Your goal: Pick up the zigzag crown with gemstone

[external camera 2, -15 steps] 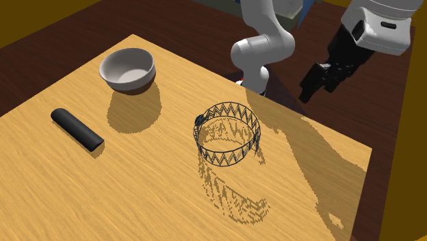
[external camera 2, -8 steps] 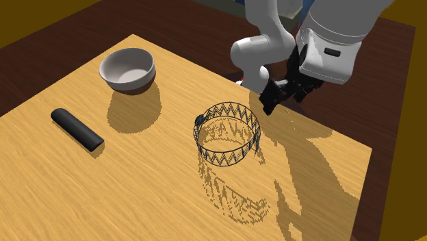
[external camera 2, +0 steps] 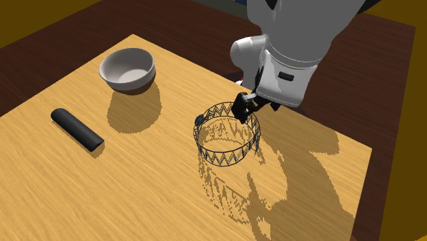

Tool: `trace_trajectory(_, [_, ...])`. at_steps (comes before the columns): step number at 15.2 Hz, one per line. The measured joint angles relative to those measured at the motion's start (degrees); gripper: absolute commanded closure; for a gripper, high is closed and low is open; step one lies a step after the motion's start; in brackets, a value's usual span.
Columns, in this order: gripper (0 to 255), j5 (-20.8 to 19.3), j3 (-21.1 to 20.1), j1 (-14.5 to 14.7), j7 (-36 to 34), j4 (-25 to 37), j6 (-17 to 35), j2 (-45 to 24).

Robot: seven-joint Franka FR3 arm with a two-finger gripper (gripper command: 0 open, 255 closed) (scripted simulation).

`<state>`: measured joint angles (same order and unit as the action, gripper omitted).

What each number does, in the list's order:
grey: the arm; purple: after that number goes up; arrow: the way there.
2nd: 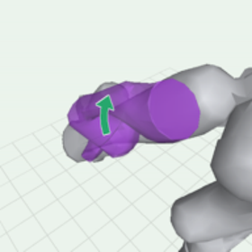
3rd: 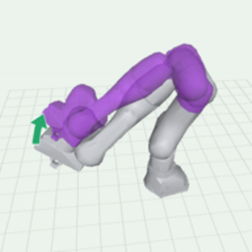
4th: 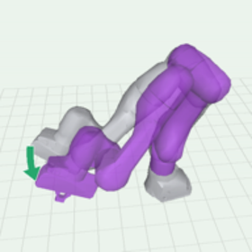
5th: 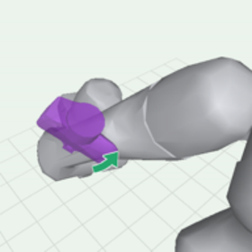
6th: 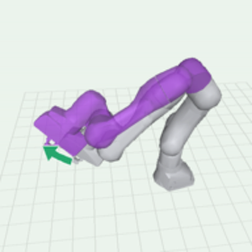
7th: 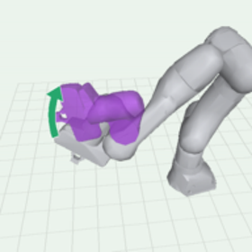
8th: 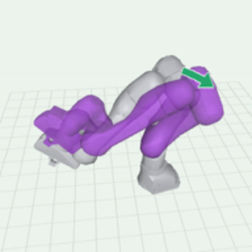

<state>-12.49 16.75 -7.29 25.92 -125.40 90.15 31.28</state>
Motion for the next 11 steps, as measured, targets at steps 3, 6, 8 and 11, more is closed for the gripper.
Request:
trace_trajectory(3, [0, -0.3, 0.4, -0.2, -0.1, -2.7, 2.4, 0.3])
trace_trajectory(6, [255, -0.4, 0.5, -0.2, -0.2, -3.6, 3.3, 0.2])
trace_trajectory(8, [255, -0.4, 0.5, -0.2, -0.2, -3.6, 3.4, 0.2])
trace_trajectory(11, [255, -0.4, 0.5, -0.2, -0.2, -3.7, 3.5, 0.2])
